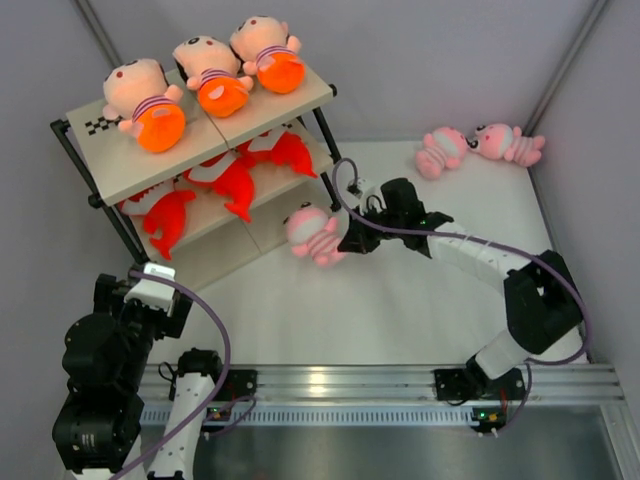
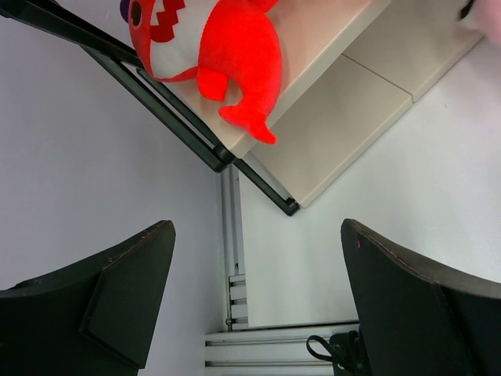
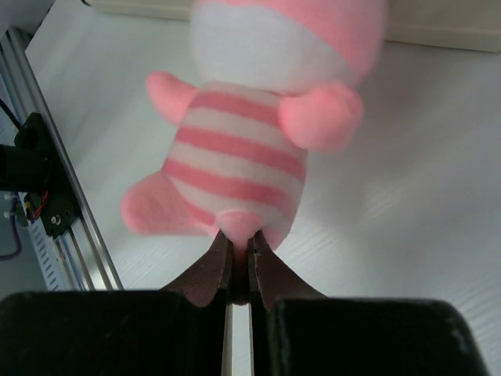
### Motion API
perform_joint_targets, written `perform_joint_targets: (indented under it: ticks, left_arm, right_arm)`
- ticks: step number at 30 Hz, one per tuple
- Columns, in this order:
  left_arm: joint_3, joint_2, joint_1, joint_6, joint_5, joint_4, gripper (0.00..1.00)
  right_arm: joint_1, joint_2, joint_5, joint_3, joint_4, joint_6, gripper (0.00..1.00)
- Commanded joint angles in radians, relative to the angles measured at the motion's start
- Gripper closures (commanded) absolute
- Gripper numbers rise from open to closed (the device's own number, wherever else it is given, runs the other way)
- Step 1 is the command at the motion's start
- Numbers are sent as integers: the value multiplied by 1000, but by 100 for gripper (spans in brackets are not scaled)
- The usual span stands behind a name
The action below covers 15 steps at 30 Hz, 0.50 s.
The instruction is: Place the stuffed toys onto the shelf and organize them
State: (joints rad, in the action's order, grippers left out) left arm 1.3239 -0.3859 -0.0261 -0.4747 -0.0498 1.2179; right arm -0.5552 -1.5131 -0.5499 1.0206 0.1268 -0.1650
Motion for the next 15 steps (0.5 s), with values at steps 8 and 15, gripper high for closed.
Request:
perform_joint_targets:
  ticks: [8, 15]
  left_arm:
    - [28, -1, -9, -5, 13, -6, 7]
    - [32, 1, -8, -7, 10, -6, 7]
  right_arm:
    - [-91, -254, -81, 286, -104, 13, 100]
    - [-91, -484, -15, 502, -85, 18, 100]
